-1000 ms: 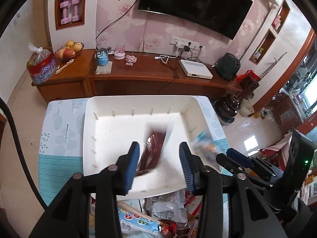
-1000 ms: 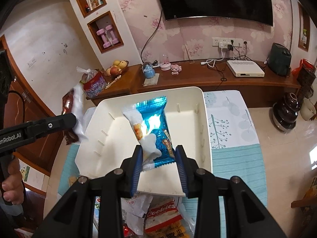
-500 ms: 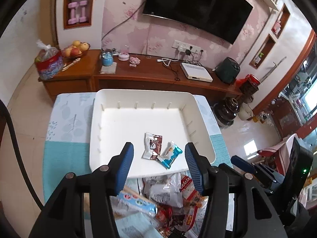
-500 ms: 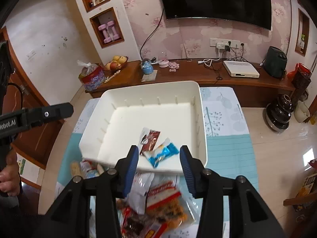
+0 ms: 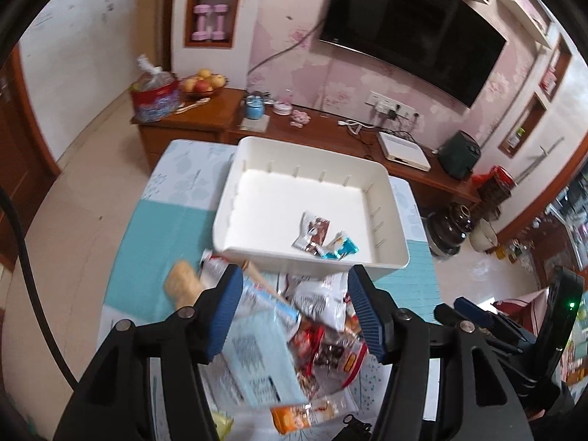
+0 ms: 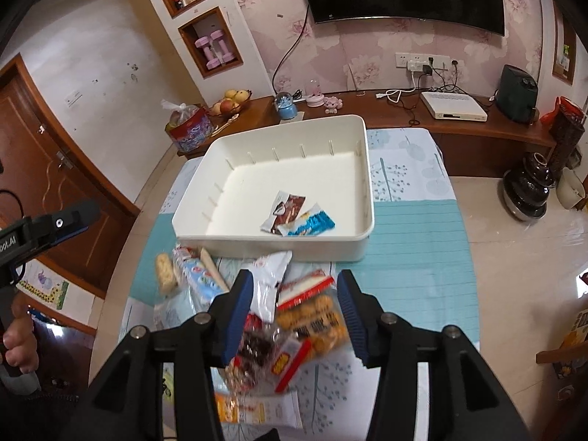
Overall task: Organize snacks
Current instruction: 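Lift both tools away from the tray back toward the snack pile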
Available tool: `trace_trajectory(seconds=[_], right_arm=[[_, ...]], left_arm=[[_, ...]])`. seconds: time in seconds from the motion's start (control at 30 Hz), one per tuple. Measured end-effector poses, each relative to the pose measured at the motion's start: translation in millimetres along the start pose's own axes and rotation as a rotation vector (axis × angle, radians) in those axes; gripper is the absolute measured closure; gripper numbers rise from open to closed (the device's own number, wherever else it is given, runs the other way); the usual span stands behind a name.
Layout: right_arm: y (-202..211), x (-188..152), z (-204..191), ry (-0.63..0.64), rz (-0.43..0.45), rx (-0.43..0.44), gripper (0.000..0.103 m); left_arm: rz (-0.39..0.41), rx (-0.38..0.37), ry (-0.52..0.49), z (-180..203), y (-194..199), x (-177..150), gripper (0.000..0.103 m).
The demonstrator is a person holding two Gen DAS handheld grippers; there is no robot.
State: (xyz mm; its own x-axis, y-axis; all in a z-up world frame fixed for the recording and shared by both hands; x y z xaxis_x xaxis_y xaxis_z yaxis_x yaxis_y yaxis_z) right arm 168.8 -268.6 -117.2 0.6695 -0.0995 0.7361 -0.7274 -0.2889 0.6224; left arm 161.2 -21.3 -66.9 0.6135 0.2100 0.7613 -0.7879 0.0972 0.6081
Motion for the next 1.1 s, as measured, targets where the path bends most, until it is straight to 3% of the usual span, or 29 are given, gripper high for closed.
trace_trajectory(seconds=[0.23, 0.63, 0.7, 1.1], right_arm=[[17, -18, 9, 0.003, -0.014, 0.030, 0.045], [35, -56, 34, -0.031, -0.075, -0.016, 0.045], [37, -64, 36, -0.033, -0.092, -0.017, 0.045], [45, -92, 47, -0.164, -0.186, 0.046, 0.045]], left_arm=[[-0.001, 0.109, 0.071, -10, 41, -35, 0.044], [-0.062, 0.251, 0.118, -33, 81, -86, 0.044], [-0.084, 0.258, 0.120, -35, 83, -96, 0.038], [-0.298, 0.230, 0.001, -49, 66, -147, 0.037]])
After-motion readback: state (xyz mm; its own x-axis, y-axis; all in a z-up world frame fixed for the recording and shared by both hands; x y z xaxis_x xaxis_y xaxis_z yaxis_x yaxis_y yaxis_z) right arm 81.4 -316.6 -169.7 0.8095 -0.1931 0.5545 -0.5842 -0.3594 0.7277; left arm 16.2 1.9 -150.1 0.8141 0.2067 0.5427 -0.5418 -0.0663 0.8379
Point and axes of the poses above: each gripper's, at about its wrist camera, not at the fingertips, and y roughly against the way its jaws point, z to its right, x to its top, the point moved 2 cm from there along -y, roughly the way its jaws point, and after that the axes turned 15 degrees about z, right-handed, at the moved point
